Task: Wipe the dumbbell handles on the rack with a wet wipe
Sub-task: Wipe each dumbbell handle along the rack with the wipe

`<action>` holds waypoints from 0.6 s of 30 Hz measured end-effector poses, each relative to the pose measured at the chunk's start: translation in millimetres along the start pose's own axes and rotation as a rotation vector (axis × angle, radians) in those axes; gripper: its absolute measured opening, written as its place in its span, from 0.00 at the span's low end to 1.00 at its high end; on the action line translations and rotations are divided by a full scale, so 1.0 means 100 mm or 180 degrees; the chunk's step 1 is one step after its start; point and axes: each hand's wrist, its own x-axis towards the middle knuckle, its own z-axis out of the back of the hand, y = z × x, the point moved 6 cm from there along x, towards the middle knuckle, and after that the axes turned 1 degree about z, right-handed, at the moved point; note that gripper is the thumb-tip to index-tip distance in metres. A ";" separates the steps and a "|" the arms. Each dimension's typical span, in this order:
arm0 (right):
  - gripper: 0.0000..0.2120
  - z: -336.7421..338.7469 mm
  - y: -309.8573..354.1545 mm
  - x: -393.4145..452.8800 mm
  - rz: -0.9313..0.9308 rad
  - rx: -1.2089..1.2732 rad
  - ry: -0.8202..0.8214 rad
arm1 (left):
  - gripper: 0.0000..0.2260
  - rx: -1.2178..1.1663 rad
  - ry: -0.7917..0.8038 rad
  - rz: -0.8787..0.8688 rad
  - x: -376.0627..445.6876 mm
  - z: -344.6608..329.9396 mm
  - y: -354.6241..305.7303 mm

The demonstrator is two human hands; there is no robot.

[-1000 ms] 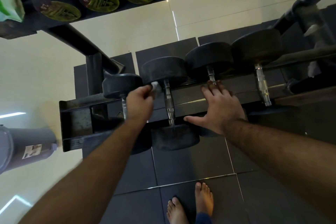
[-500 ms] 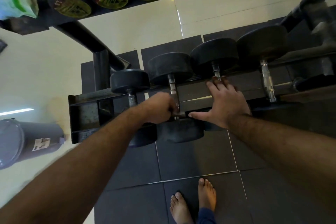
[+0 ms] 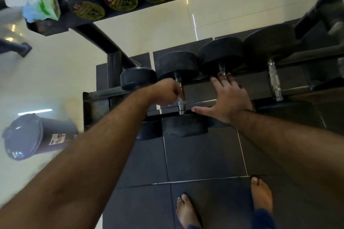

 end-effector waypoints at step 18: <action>0.67 0.00 -1.96 -0.06 -0.0255 -0.0230 0.1011 | 0.05 -0.3512 -0.2695 0.0694 -0.01 -0.63 -1.23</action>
